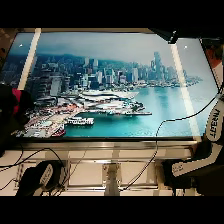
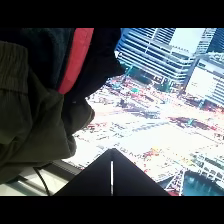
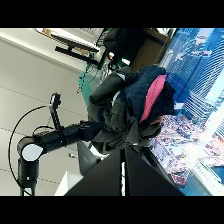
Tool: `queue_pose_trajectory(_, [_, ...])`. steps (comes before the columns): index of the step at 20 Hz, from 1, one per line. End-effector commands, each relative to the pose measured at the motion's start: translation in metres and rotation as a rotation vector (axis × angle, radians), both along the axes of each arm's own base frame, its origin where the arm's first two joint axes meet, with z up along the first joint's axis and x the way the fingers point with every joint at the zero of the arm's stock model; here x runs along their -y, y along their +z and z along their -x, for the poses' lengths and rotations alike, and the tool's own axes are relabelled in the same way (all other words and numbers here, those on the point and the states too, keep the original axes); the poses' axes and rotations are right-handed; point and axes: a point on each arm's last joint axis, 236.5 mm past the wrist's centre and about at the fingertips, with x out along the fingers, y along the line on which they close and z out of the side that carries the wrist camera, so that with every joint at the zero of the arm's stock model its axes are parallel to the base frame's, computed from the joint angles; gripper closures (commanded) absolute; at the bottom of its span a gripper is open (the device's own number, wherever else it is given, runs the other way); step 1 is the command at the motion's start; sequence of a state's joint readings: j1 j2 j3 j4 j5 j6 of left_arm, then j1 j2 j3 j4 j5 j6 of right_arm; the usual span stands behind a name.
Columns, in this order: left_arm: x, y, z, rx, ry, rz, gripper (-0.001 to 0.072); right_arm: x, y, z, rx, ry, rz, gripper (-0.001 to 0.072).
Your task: Fold the clothes and pants, and hang the long-sleeved shirts on hangers.
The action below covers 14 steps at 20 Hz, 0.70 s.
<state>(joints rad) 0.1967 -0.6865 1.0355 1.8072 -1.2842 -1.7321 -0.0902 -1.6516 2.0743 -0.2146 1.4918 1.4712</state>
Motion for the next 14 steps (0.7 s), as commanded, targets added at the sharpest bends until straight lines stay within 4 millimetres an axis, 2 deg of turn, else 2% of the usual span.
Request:
queue_pose_trajectory(1, [0.001, 0.000, -0.001, 0.001, -0.002, 0.001, 0.0696, 0.000, 0.000, 0.001, 0.001, 0.001, 0.000, 0.0684])
queue_pose_trajectory(3, [-0.003, 0.000, 0.000, -0.009, -0.004, -0.019, 0.0696, 0.000, 0.000, 0.000, 0.000, 0.001, 0.000, 0.0685])
queue_pose_trajectory(6, [-0.030, 0.001, 0.003, -0.054, 0.034, -0.133, 0.0696, 0.000, 0.000, 0.000, 0.000, 0.001, 0.000, 0.0685])
queue_pose_trajectory(8, [-0.039, -0.007, -0.006, -0.079, 0.032, -0.169, 0.0668, 0.000, 0.000, 0.000, 0.001, 0.001, 0.000, 0.0684])
queue_pose_trajectory(9, [-0.040, -0.015, -0.010, -0.109, 0.027, -0.166, 0.0492, 0.000, 0.000, 0.000, 0.001, 0.001, 0.000, 0.0684])
queue_pose_trajectory(10, [-0.041, -0.027, -0.013, -0.164, -0.002, -0.174, 0.0180, 0.000, 0.000, 0.000, 0.001, 0.001, 0.000, 0.0684])
queue_pose_trajectory(11, [-0.043, -0.037, -0.015, -0.222, -0.027, -0.186, 0.0050, 0.000, 0.000, 0.001, 0.001, 0.001, 0.000, 0.0684])
queue_pose_trajectory(14, [-0.070, -0.060, -0.014, -0.382, -0.015, -0.285, 0.0053, 0.000, 0.000, 0.000, 0.000, 0.000, 0.000, 0.0684])
